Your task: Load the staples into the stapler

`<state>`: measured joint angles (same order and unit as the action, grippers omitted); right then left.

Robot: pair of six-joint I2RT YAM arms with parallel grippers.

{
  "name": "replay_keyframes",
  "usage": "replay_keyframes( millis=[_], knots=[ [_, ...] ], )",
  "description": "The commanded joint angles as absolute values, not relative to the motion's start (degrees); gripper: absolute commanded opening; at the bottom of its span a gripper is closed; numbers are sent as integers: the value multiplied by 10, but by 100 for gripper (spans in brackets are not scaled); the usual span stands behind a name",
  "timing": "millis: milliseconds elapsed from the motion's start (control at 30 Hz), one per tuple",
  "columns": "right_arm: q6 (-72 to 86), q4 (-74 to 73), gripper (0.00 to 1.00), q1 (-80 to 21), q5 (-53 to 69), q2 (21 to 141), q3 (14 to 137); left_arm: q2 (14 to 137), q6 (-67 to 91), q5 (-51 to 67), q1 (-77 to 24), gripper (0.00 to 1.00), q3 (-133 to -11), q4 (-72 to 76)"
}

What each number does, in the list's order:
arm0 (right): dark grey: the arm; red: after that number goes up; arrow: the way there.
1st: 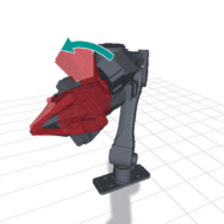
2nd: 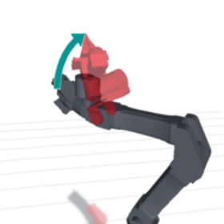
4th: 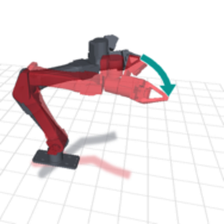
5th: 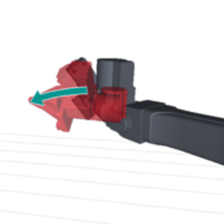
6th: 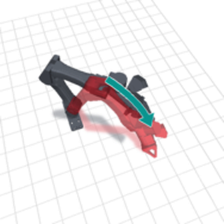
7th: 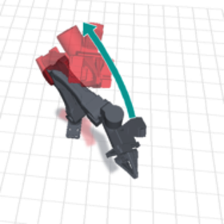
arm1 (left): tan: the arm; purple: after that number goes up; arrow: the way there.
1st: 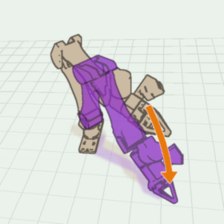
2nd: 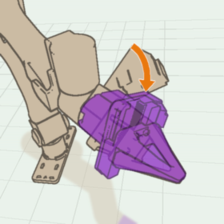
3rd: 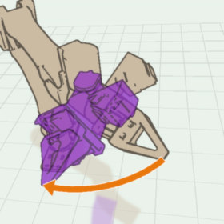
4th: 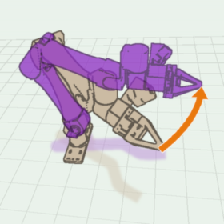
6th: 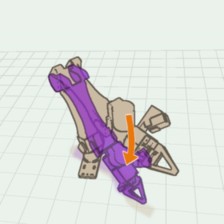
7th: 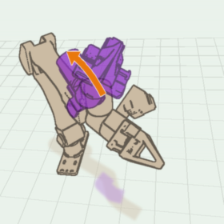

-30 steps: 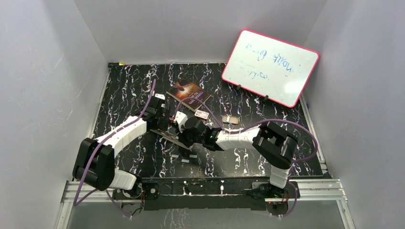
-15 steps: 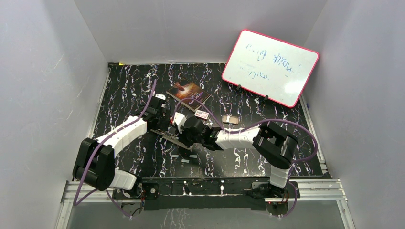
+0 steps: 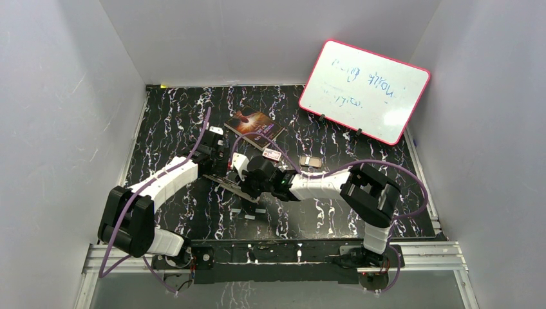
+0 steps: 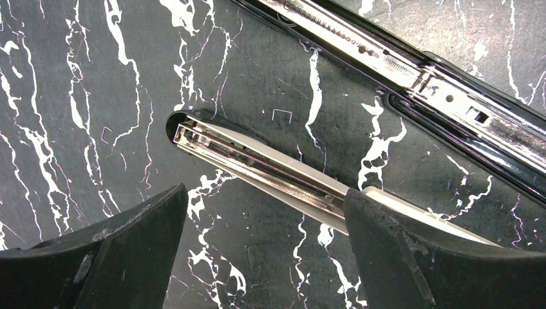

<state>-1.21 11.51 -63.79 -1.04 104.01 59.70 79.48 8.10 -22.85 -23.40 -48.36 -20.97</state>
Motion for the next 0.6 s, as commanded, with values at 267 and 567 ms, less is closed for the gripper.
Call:
replay_keyframes(
  millis=[267, 567],
  knots=[
    [-7, 131, 37, -638, -10, 1023, 596, 791, 77, -230, -236, 90, -478, -213],
    [21, 227, 35, -627, -20, 982, 563, 790, 78, -232, -236, 90, -478, -214]
  ],
)
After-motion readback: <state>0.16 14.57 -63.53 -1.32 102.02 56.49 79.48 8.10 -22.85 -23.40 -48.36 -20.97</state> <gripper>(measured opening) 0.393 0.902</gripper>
